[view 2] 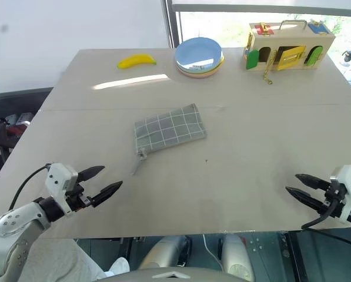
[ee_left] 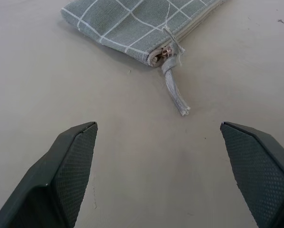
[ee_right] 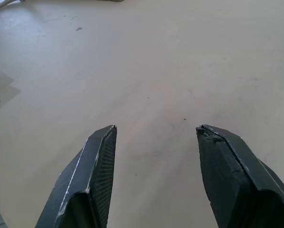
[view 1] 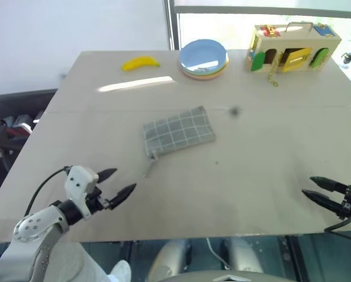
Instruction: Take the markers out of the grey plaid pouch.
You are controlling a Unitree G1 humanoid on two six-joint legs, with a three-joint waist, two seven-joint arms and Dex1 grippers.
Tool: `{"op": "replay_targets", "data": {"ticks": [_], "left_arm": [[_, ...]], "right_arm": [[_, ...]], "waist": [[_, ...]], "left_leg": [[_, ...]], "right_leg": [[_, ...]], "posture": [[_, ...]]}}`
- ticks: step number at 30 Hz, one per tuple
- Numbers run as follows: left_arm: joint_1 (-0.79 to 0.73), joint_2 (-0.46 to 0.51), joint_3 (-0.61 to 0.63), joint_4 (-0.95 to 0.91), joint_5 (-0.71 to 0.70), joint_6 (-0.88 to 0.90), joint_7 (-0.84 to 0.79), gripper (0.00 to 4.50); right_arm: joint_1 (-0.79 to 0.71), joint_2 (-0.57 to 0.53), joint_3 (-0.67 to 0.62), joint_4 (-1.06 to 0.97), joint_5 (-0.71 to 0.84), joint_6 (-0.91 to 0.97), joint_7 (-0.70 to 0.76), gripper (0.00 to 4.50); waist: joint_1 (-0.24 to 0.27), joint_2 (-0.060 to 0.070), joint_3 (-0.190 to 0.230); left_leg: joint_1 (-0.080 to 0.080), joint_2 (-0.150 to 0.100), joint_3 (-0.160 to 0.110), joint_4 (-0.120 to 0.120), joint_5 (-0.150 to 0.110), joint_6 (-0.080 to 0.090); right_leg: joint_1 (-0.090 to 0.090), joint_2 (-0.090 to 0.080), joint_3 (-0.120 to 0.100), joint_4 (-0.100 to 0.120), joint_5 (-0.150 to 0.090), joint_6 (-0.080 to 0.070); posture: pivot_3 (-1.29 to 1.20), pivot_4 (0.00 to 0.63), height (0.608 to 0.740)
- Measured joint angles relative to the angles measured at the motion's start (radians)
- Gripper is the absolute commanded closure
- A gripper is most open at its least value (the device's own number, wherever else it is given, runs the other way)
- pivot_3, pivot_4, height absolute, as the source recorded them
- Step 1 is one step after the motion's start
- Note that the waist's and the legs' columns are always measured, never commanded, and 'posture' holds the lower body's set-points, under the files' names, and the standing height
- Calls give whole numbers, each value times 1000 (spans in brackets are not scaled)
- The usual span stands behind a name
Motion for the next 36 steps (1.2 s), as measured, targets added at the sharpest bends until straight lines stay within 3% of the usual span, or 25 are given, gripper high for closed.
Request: {"op": "replay_targets", "data": {"ticks": [30, 36], "left_arm": [[-18, -40, 19, 3, 24, -6, -13, 191], [-95, -34, 1, 67, 180, -89, 42, 191]], "right_arm": [[0, 1, 2, -84, 18, 85, -21, 1815], [24, 4, 0, -143, 73, 126, -21, 1815]], "waist": [[0, 0, 0], [2, 0, 0]], "left_leg": [[0, 0, 0, 1, 1, -2], [0, 0, 0, 1, 1, -2]], "right_leg": [[0, 0, 0, 1, 0, 0], [0, 0, 0, 1, 0, 0]], "posture": [[0, 150, 740], [0, 150, 740]]}}
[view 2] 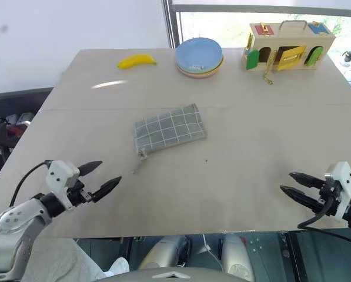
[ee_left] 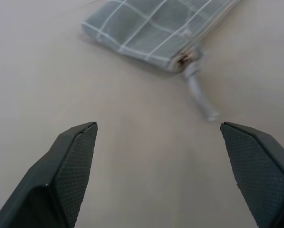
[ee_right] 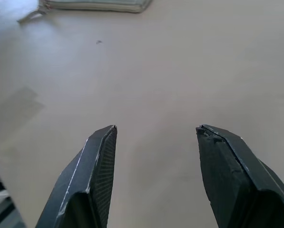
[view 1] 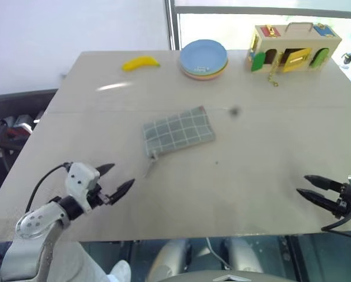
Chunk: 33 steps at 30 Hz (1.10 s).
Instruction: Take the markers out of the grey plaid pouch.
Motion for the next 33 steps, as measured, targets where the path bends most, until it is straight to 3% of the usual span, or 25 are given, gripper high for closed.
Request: {"op": "replay_targets", "data": {"ticks": [5, 9, 13, 18, 23, 28, 29, 30, 32, 33], "left_arm": [[-119, 47, -29, 130, 132, -127, 18, 191], [-276, 67, -177, 361, 338, -397, 56, 191], [-482, 87, -328, 598, 573, -730, 186, 191], [-694, 93, -454, 877, 799, -988, 409, 191], [-826, 83, -547, 1078, 904, -1157, 545, 191], [-889, 16, -604, 1158, 909, -1265, 561, 191], [-899, 6, -618, 1168, 912, -1284, 564, 708], [-909, -2, -634, 1175, 920, -1302, 567, 763], [-913, -19, -661, 1190, 935, -1335, 574, 1823], [-914, -24, -670, 1196, 940, -1344, 581, 2089]], "right_arm": [[10, 3, -8, -86, 73, 59, -15, 1815], [-38, 8, -4, -161, 162, 136, -59, 1815], [-66, 7, 1, -235, 236, 191, -91, 1815], [-80, 4, -3, -274, 288, 230, -120, 1815], [-77, 4, -5, -282, 296, 239, -128, 1815], [-82, 4, -5, -281, 293, 235, -128, 1815], [-83, 4, -5, -281, 292, 234, -127, 1815], [-84, 4, -5, -280, 291, 233, -126, 1815], [-85, 4, -4, -275, 291, 229, -123, 1815], [-84, 4, -4, -273, 291, 225, -122, 1815]], "waist": [[-1, 0, 0], [1, 1, -1], [22, 2, -4], [29, 4, -6], [25, 3, -6], [28, 2, -7], [27, 2, -7], [25, 2, -7], [20, 1, -7], [18, 1, -7]], "left_leg": [[0, 0, 0, 1, 0, 0], [0, -1, 0, 1, 0, 0], [1, -1, -1, 2, 0, 0], [1, -2, -1, 3, 0, 0], [1, -2, 0, 4, 1, 0], [0, -3, 0, 6, 1, 1], [0, -3, 0, 6, 1, 1], [0, -3, 0, 6, 1, 1], [0, -3, 1, 6, 1, 1], [0, -3, 1, 6, 1, 1]], "right_leg": [[0, 0, 0, 0, 0, 0], [0, 0, 0, 1, 0, 0], [0, -1, -1, 1, 0, 0], [0, -1, -1, 5, 1, 0], [0, -1, 0, 7, 0, 0], [0, -2, -1, 7, 1, 1], [0, -2, -1, 7, 1, 1], [0, -2, 0, 7, 1, 1], [-1, -1, 0, 8, 1, 1], [-1, -1, 1, 9, 1, 1]], "posture": [[0, 150, 740], [0, 150, 740], [0, 150, 740], [0, 150, 740], [0, 150, 740], [0, 150, 740], [0, 150, 740], [0, 150, 740], [0, 150, 740], [0, 150, 740]]}}
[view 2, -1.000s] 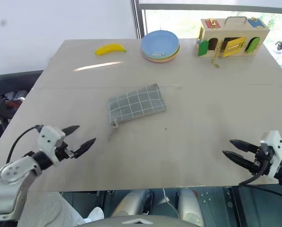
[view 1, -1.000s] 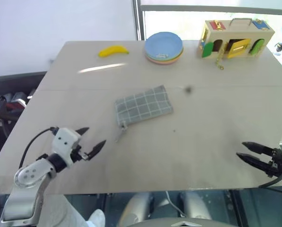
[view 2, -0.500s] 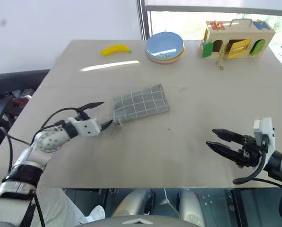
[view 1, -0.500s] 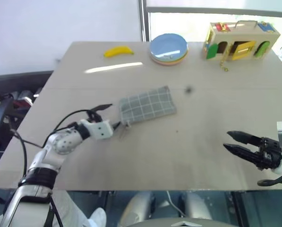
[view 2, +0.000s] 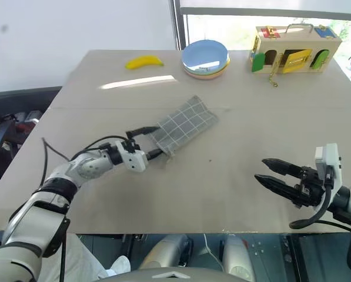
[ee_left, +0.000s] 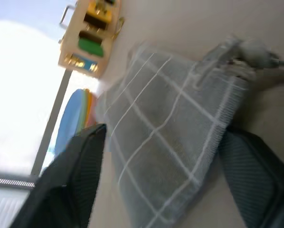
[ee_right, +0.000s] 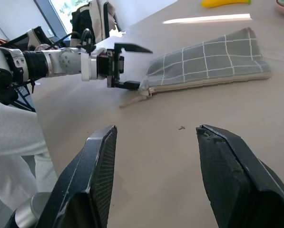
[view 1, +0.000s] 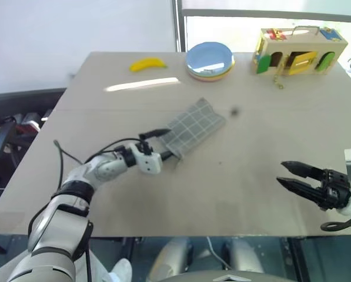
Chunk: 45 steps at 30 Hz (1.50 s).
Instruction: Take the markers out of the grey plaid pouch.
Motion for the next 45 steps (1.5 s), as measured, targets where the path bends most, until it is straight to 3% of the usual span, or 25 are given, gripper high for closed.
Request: {"op": "replay_targets", "data": {"ticks": [4, 7, 12, 18, 21, 26, 32, 38, 45], "left_arm": [[-27, -13, -5, 9, 2, 4, 33, 3736], [-40, -18, -5, 7, 20, 23, 86, 4459], [-40, -25, -14, 6, 64, 50, 176, 4459], [7, -94, 25, -19, -102, 88, 88, 4459], [66, -147, 28, -140, -232, 156, -30, 4459], [120, -186, 23, -318, -316, 237, -134, 4459], [181, -206, 26, -481, -361, 329, -214, 4459], [202, -226, 27, -517, -367, 368, -241, 4459], [203, -246, 27, -518, -357, 380, -241, 4459]], "right_arm": [[1, 3, 0, 0, -1, -7, 3, 1815], [3, 5, 0, 1, -5, -8, 3, 1815], [2, 6, 3, 13, -20, -13, 5, 1815], [-66, 20, 86, 14, -111, -25, -79, 1815], [-163, 87, 220, -13, -165, 14, -216, 1815], [-299, 183, 396, -34, -218, 87, -366, 1815], [-494, 241, 554, 87, -386, 126, -491, 1815], [-540, 311, 605, 111, -400, 187, -508, 1815], [-539, 322, 598, 106, -360, 245, -499, 1815]], "waist": [[3, 0, 0], [8, 1, -2], [8, 2, -2], [4, 2, -2], [-3, 1, -1], [-24, 0, -1], [-32, 0, -1], [-29, 0, -1], [-27, 0, -1]], "left_leg": [[1, 0, 0, 2, -1, 1], [1, 0, 0, 5, -2, 3], [2, 0, -1, 11, -2, 4], [0, 0, -2, 12, -1, 2], [-4, 0, -2, 12, 0, 0], [-15, 0, -1, 13, 0, -1], [-15, 0, -1, 13, 1, -1], [-15, -1, 0, 13, 1, -1], [-15, 0, -1, 13, 1, -1]], "right_leg": [[0, 0, 0, 3, 0, 0], [1, 0, -1, 5, 0, 0], [3, 0, -2, 9, 0, 1], [1, 0, -2, 9, 0, 1], [-3, 0, -1, 9, 0, 1], [-13, 0, 0, 10, 0, 0], [-14, 1, -1, 10, 0, 0], [-15, 1, 0, 10, 0, 0], [-15, 1, -1, 10, 0, 0]], "posture": [[0, 150, 740], [0, 150, 740], [0, 150, 740], [0, 150, 740], [0, 150, 740], [0, 150, 740], [0, 150, 740], [0, 150, 740], [0, 150, 740]]}}
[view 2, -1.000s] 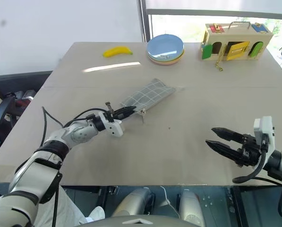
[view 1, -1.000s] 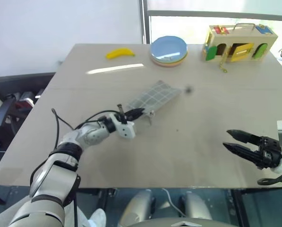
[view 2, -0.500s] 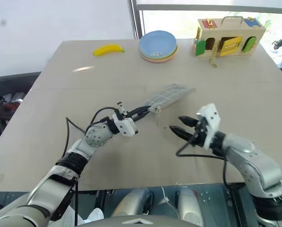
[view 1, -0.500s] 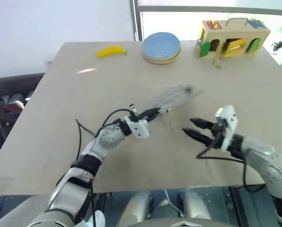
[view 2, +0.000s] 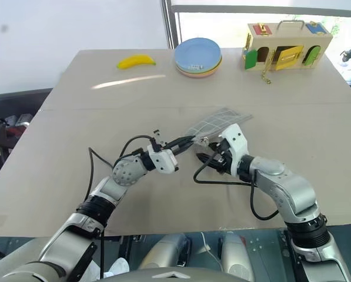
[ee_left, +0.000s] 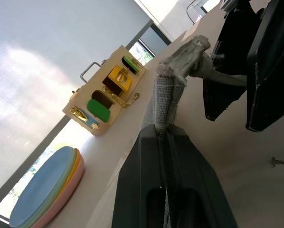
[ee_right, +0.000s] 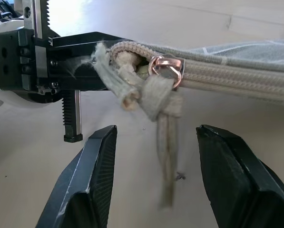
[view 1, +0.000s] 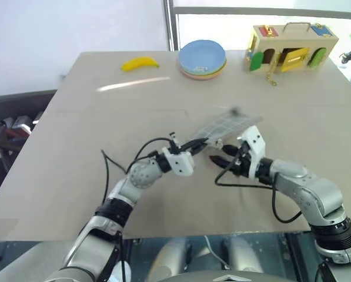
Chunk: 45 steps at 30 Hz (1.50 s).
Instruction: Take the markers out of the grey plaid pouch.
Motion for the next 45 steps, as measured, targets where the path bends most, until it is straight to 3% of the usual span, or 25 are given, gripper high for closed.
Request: {"op": "replay_targets", "data": {"ticks": [5, 8, 12, 13, 19, 29, 39, 41, 45], "left_arm": [[0, -7, 0, 11, 3, -3, 1, 4459], [-1, -14, 0, 15, 5, -3, 1, 4500], [-1, -15, 0, 15, 6, -3, 1, 4500], [-1, -15, 0, 15, 6, -3, 0, 4500], [0, -15, 0, 13, 4, -2, -2, 4500], [17, -31, 0, -21, -20, 25, -24, 4500], [46, -40, 1, -94, -103, 76, -68, 4500], [49, -45, 3, -108, -129, 98, -78, 4500], [67, -54, 26, -138, -177, 152, -99, 4500]], "right_arm": [[4, 10, -53, -27, 77, 55, 7, 1815], [4, 32, -58, -27, 86, 60, -12, 2533], [4, 33, -59, -27, 83, 60, -21, 4391], [4, 32, -59, -27, 81, 60, -21, 4459], [4, 9, -70, -17, 59, 52, -20, 4459], [-16, -78, -249, 144, -9, -17, -63, 4459], [-110, -74, -416, 300, -104, -56, -289, 4459], [-106, -78, -418, 294, -89, -51, -266, 3946], [-41, -150, -410, 174, 5, 22, -119, 2399]], "waist": [[0, 0, 0], [-1, 0, 0], [-1, 0, 0], [-1, 0, 0], [-1, 0, 0], [0, 0, 0], [-2, 0, 0], [-3, 0, 0], [-3, 0, 0]], "left_leg": [[0, 0, 0, 0, 0, 0], [0, 0, 0, 0, 0, 0], [0, 0, 0, 0, 0, 0], [0, 0, 0, 0, 0, 0], [0, 0, 0, 0, 0, 0], [0, 0, 1, 0, 0, 0], [0, 0, 2, -1, 0, 0], [0, 0, 2, 0, 0, 0], [0, 1, 2, 0, 0, 0]], "right_leg": [[0, 0, 0, 0, 0, 0], [0, 0, 0, 0, 0, 0], [0, 0, 0, 0, 0, 0], [0, 0, 0, 0, 0, 0], [0, 0, 0, 0, 0, 0], [0, 0, 1, 0, 0, 0], [0, 0, 3, 1, 0, 0], [0, 0, 3, 1, 0, 0], [0, 0, 3, 0, 0, 0]], "posture": [[0, 150, 740], [0, 150, 740], [0, 150, 740], [0, 150, 740], [0, 150, 740], [0, 150, 740], [0, 150, 740], [0, 150, 740], [0, 150, 740]]}}
